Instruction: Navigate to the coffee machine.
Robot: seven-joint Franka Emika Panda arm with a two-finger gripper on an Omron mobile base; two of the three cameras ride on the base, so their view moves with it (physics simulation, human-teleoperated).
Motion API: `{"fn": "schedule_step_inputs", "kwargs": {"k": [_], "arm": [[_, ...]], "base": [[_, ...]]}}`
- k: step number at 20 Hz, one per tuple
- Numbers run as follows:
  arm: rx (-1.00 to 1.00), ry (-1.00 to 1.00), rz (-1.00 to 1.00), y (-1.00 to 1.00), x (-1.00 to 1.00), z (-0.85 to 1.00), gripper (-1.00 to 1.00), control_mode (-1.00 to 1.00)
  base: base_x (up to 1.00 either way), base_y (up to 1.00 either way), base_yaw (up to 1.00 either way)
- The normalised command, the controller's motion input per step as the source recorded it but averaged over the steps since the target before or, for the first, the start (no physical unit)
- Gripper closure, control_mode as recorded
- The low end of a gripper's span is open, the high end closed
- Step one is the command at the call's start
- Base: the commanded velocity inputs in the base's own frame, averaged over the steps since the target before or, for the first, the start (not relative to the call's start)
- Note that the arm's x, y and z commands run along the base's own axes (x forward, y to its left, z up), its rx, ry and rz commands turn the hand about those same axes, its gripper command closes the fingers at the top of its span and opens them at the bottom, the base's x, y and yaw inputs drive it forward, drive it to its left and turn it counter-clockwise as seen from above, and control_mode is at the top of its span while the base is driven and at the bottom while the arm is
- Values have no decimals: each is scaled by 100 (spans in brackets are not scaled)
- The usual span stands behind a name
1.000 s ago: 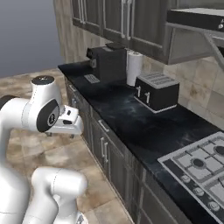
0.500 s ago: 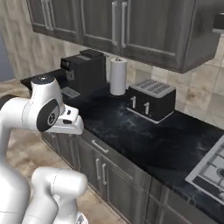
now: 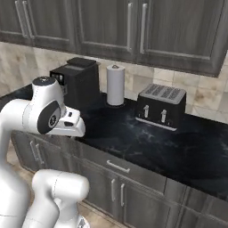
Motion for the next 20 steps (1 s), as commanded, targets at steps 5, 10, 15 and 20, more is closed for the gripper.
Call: {"fn": "schedule_step_inputs", "kwargs": {"k": [5,10,15,20], "arm": [[0,0,0,0,0,0,-100,100],[0,0,0,0,0,0,-100,100],[0,0,0,0,0,0,-100,100],[0,0,0,0,0,0,-100,100]], "base": [[50,100,-42],[47,100,-36],[47,86,-30],[49,50,-23]]}}
